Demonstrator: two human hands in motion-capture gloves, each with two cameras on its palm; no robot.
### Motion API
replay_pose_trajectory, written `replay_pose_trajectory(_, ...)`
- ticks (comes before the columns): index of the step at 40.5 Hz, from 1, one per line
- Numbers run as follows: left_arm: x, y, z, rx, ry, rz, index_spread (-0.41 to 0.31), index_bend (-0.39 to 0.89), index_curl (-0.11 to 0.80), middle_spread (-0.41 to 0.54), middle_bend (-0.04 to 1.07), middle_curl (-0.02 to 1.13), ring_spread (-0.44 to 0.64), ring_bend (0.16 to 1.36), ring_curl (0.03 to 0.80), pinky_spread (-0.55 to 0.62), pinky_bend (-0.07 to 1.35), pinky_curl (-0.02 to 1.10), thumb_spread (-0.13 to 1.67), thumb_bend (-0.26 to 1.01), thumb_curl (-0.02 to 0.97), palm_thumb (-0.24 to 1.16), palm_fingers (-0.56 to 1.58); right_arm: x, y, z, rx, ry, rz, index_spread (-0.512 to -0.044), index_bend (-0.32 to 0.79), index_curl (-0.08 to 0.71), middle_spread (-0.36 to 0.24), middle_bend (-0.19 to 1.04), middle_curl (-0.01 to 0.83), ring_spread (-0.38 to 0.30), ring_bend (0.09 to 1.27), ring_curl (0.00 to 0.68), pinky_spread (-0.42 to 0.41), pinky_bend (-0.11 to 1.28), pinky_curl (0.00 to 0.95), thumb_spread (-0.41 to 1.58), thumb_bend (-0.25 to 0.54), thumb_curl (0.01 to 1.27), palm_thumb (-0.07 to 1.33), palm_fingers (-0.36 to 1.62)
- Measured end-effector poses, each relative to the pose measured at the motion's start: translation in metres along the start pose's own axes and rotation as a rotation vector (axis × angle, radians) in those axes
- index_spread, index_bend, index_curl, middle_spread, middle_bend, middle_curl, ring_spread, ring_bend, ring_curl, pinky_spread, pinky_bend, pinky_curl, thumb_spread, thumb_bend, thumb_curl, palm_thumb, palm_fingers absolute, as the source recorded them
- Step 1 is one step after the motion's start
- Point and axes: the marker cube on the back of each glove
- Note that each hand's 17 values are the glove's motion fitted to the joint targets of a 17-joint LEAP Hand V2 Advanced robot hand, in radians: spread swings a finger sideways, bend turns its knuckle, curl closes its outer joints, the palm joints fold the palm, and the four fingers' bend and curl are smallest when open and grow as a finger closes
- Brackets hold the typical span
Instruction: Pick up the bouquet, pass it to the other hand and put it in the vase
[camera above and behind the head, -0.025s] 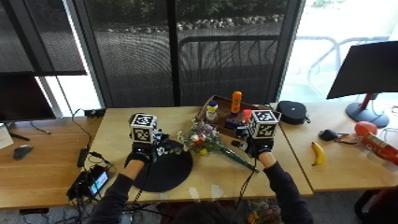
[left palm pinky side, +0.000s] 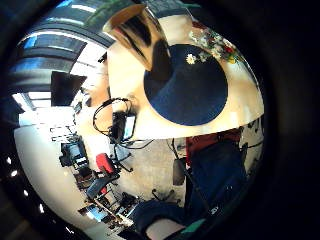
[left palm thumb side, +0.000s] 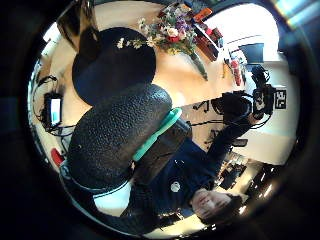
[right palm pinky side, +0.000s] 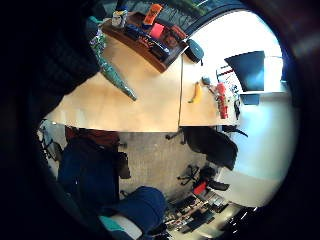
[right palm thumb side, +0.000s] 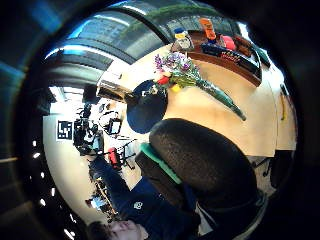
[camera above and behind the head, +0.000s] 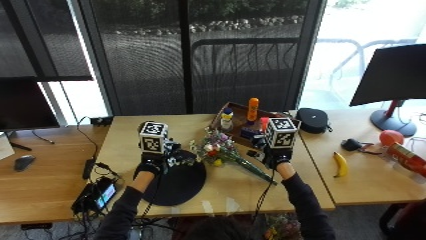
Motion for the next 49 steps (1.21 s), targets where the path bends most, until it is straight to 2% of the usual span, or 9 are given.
replay_pose_trajectory(6, -0.005, 0.000, 0.002, -0.001, -0.011, -0.011, -0.020, 0.13, 0.076, 0.218, 0.15, 0.06, 0.30, 0.50, 0.140, 0.30, 0.45, 0.16, 0.71, 0.00, 0.065, 0.04, 0.14, 0.000, -0.004, 0.001, 0.003, 0.006, -0.003, -0.258, 0.04, 0.029, -0.026, 0.32, 0.157, -0.009, 0.51, 0.193, 0.096, 0.48, 0.199, 0.75, 0.107, 0.08, 0.23, 0.35)
replay_pose_trajectory(14, -0.008, -0.003, 0.000, 0.011, -0.002, -0.021, -0.024, 0.15, 0.132, 0.267, 0.17, 0.11, 0.37, 0.55, 0.177, 0.36, 0.48, 0.21, 0.92, -0.02, 0.116, 0.03, 0.09, 0.005, -0.007, -0.002, 0.004, -0.006, 0.014, -0.306, 0.07, 0.046, -0.033, 0.35, 0.224, -0.012, 0.55, 0.237, 0.115, 0.53, 0.252, 0.96, 0.073, 0.12, 0.24, 0.30)
replay_pose_trajectory(21, -0.006, -0.010, 0.000, 0.016, -0.005, -0.023, -0.026, 0.16, 0.172, 0.284, 0.18, 0.14, 0.40, 0.58, 0.195, 0.39, 0.49, 0.24, 1.00, -0.02, 0.150, 0.02, 0.07, 0.009, -0.009, -0.007, 0.008, -0.014, 0.033, -0.320, 0.08, 0.063, -0.045, 0.36, 0.263, -0.016, 0.57, 0.261, 0.118, 0.54, 0.280, 1.05, 0.039, 0.15, 0.25, 0.29)
replay_pose_trajectory(23, -0.005, -0.010, 0.001, 0.015, -0.007, -0.019, -0.026, 0.16, 0.182, 0.287, 0.18, 0.15, 0.40, 0.58, 0.199, 0.39, 0.50, 0.25, 1.02, -0.02, 0.158, 0.02, 0.07, 0.011, -0.010, -0.006, 0.001, -0.016, 0.038, -0.324, 0.09, 0.068, -0.089, 0.35, 0.271, -0.017, 0.58, 0.267, 0.118, 0.54, 0.285, 1.06, 0.030, 0.16, 0.25, 0.29)
replay_pose_trajectory(26, -0.005, -0.011, 0.002, 0.006, -0.012, -0.018, -0.026, 0.15, 0.196, 0.290, 0.18, 0.16, 0.41, 0.59, 0.204, 0.39, 0.50, 0.26, 1.03, -0.02, 0.170, 0.02, 0.06, 0.012, -0.010, -0.006, -0.007, -0.024, 0.042, -0.326, 0.09, 0.076, -0.105, 0.35, 0.282, -0.018, 0.58, 0.274, 0.119, 0.55, 0.292, 1.08, 0.016, 0.17, 0.26, 0.28)
replay_pose_trajectory(35, -0.002, -0.008, 0.002, 0.003, -0.010, -0.014, -0.026, 0.15, 0.229, 0.295, 0.18, 0.19, 0.42, 0.60, 0.217, 0.40, 0.51, 0.28, 1.06, -0.02, 0.197, 0.01, 0.05, 0.013, -0.010, -0.002, -0.012, -0.025, 0.046, -0.334, 0.09, 0.096, -0.122, 0.35, 0.309, -0.020, 0.59, 0.290, 0.119, 0.55, 0.311, 1.11, -0.014, 0.19, 0.27, 0.28)
replay_pose_trajectory(41, -0.004, -0.007, 0.001, 0.002, -0.010, -0.026, -0.027, 0.16, 0.245, 0.297, 0.18, 0.21, 0.42, 0.61, 0.223, 0.40, 0.51, 0.29, 1.07, -0.02, 0.211, 0.01, 0.04, 0.013, -0.012, -0.002, -0.024, -0.013, 0.040, -0.336, 0.09, 0.105, -0.094, 0.35, 0.326, -0.021, 0.58, 0.297, 0.119, 0.55, 0.320, 1.12, -0.018, 0.21, 0.27, 0.28)
replay_pose_trajectory(46, -0.003, -0.007, 0.001, 0.007, -0.010, -0.030, -0.027, 0.15, 0.256, 0.297, 0.18, 0.22, 0.42, 0.61, 0.227, 0.40, 0.51, 0.30, 1.07, -0.02, 0.220, 0.01, 0.04, 0.014, -0.020, -0.016, -0.132, -0.018, 0.090, -0.337, 0.09, 0.110, -0.091, 0.34, 0.333, -0.021, 0.59, 0.304, 0.107, 0.55, 0.328, 1.13, -0.017, 0.22, 0.27, 0.27)
replay_pose_trajectory(49, -0.001, -0.008, 0.004, 0.009, -0.008, -0.019, -0.027, 0.15, 0.261, 0.298, 0.18, 0.23, 0.42, 0.61, 0.230, 0.40, 0.51, 0.30, 1.07, -0.02, 0.225, 0.01, 0.04, 0.017, -0.034, -0.023, -0.169, -0.061, 0.140, -0.323, 0.07, 0.105, -0.062, 0.33, 0.337, -0.011, 0.59, 0.307, 0.109, 0.58, 0.338, 1.11, -0.026, 0.22, 0.26, 0.25)
